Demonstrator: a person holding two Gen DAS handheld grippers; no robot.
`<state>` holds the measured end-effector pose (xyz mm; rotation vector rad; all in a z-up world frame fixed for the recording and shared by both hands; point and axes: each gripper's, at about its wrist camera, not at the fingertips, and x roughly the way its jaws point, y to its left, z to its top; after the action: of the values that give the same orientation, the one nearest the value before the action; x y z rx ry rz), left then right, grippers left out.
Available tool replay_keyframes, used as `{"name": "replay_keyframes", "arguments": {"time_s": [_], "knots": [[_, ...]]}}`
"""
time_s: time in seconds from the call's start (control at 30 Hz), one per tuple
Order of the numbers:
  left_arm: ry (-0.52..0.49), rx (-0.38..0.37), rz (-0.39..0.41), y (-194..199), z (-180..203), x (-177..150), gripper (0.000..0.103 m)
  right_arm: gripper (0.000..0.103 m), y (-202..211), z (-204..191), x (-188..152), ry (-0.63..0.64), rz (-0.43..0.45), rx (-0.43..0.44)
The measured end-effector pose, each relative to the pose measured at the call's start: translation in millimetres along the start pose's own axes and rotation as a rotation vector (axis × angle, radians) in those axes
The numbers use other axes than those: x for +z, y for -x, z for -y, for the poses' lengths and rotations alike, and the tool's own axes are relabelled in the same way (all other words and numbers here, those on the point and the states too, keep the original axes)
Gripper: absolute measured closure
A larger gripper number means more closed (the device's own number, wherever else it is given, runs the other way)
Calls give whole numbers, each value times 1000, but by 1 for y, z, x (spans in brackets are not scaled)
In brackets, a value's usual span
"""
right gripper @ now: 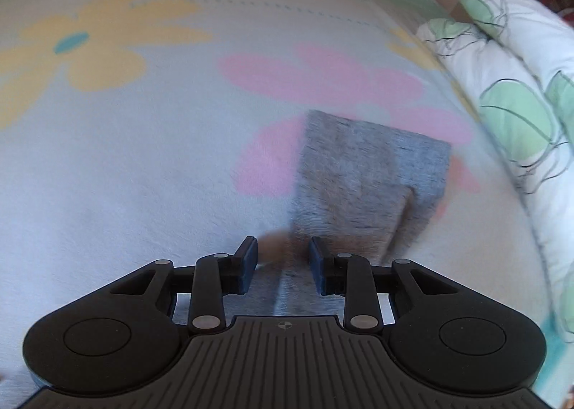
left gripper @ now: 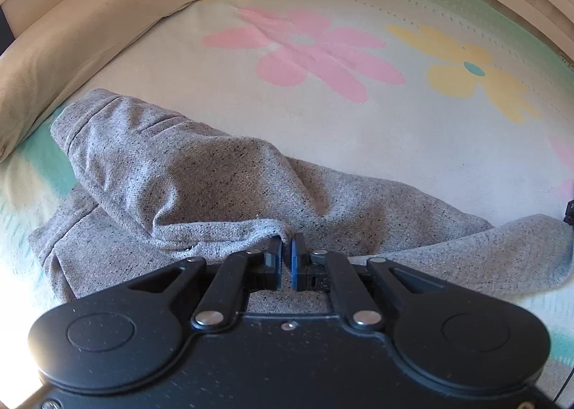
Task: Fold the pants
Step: 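Lift the leg hems and fold them toward the waistband with both grippers, then lower the hems onto the waistband and open both grippers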
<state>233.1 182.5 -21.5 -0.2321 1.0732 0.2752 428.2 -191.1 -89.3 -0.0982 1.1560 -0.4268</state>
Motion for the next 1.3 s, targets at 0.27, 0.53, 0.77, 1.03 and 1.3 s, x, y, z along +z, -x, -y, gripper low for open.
{"name": "replay_keyframes", "arguments": {"time_s": [0.27, 0.53, 0.77, 1.03, 1.3], "knots": [[1, -18, 18, 8, -1, 0, 96, 98, 44, 79, 4, -143, 43, 162], [-27, -80, 82, 47, -11, -7, 96, 100, 113, 177, -46, -336, 89, 294], [-100, -90, 96, 70, -26, -32, 96, 100, 138, 234, -124, -445, 72, 363], [-142, -49, 11, 56, -33, -77, 96, 100, 141, 260, -196, -473, 17, 385], [-146, -17, 15, 47, -31, -85, 96, 100, 142, 261, -229, -482, 11, 392]]}}
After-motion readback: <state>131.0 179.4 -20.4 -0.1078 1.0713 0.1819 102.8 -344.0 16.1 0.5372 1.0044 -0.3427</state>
